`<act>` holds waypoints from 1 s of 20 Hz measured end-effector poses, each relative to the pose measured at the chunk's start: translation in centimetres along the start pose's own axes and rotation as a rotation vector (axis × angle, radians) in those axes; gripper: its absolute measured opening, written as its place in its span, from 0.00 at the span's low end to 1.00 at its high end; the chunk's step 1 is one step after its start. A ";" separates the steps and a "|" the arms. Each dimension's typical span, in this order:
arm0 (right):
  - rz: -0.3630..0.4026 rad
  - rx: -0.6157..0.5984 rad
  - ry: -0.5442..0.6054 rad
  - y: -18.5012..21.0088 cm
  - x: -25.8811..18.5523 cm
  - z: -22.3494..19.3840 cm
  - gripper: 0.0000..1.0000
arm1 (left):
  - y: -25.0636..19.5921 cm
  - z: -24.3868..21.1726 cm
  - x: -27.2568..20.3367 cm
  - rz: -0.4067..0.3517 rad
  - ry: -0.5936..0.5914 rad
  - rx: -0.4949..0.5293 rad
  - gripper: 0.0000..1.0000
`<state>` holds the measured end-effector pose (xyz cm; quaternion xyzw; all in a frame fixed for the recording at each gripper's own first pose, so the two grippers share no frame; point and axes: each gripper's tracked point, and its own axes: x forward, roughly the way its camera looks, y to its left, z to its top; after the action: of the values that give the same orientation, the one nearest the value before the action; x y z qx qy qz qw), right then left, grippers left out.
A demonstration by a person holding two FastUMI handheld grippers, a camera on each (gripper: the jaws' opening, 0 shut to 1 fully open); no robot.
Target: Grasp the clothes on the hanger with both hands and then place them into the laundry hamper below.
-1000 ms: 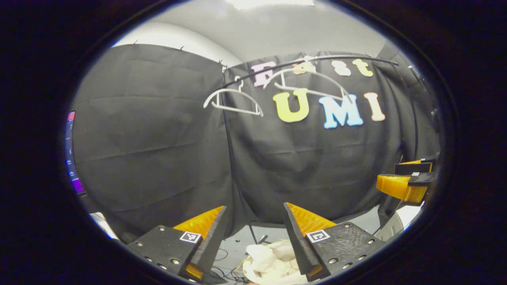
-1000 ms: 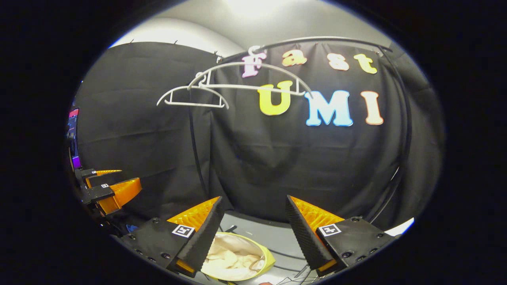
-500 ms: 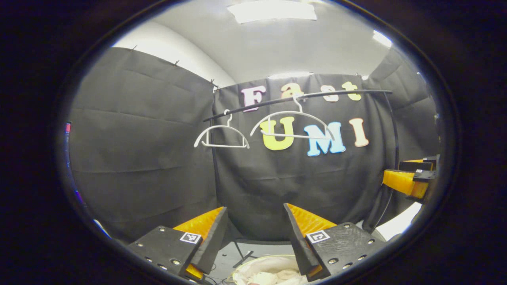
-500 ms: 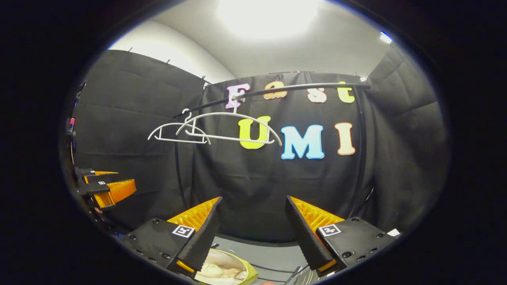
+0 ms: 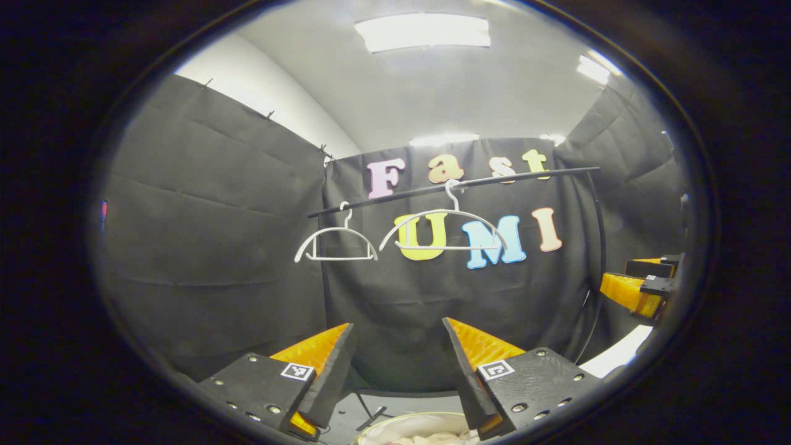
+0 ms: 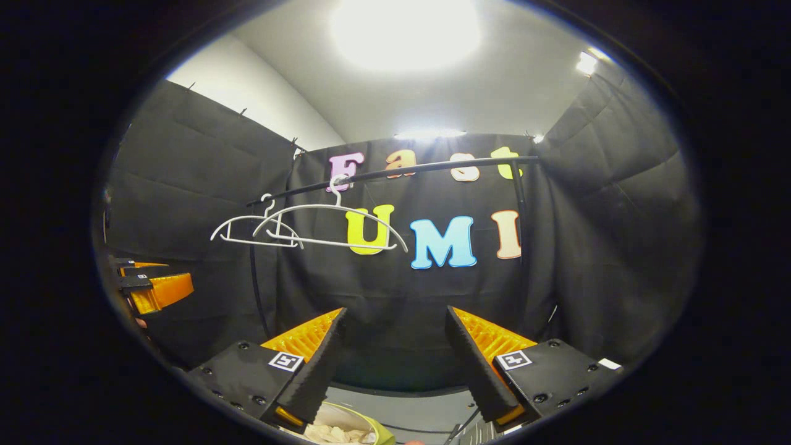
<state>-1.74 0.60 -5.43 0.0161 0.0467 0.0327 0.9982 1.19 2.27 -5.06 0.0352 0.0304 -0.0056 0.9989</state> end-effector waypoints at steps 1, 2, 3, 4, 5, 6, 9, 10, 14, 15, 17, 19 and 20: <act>-0.005 0.002 -0.004 0.0 0.0 0.2 0.98 | 0.0 0.3 0.0 -0.004 -0.005 -0.001 0.81; -0.013 0.005 -0.005 -0.2 0.0 0.4 0.98 | 0.0 0.4 -0.1 -0.005 -0.008 0.001 0.81; -0.015 0.009 -0.006 -0.3 0.0 0.4 0.98 | 0.1 0.5 -0.1 -0.005 -0.012 0.003 0.81; -0.018 0.011 -0.008 -0.4 0.0 0.5 0.98 | 0.0 0.5 -0.1 -0.008 -0.014 0.002 0.81; -0.024 0.010 -0.011 -0.6 0.2 0.7 0.98 | -0.1 0.5 0.0 -0.011 -0.014 0.003 0.81; -0.030 0.008 -0.013 -0.8 0.2 0.8 0.98 | -0.1 0.7 0.1 -0.010 -0.016 0.004 0.81; -0.041 0.010 -0.022 -1.2 0.3 1.0 0.98 | -0.2 1.0 0.2 -0.015 -0.023 0.004 0.81; -0.045 0.011 -0.026 -1.3 0.4 1.2 0.98 | -0.3 1.0 0.3 -0.018 -0.025 0.005 0.81; -0.052 0.006 -0.026 -1.5 0.7 1.2 0.98 | -0.7 1.3 0.6 -0.029 -0.033 0.007 0.81; -0.056 0.001 -0.027 -1.7 0.7 1.2 0.98 | -0.8 1.4 0.8 -0.031 -0.033 0.010 0.81; -0.059 -0.010 -0.029 -1.9 0.8 1.3 0.98 | -0.9 1.6 0.7 -0.035 -0.040 0.011 0.81; -0.059 -0.009 -0.029 -2.0 1.0 1.4 0.98 | -1.1 1.7 0.8 -0.037 -0.042 0.008 0.81; -0.060 -0.007 -0.028 -2.1 1.1 1.4 0.98 | -1.1 1.7 0.8 -0.036 -0.044 0.007 0.81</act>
<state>-0.43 -1.47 -4.23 0.0114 0.0330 0.0026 0.9994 2.06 1.06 -3.46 0.0381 0.0089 -0.0245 0.9989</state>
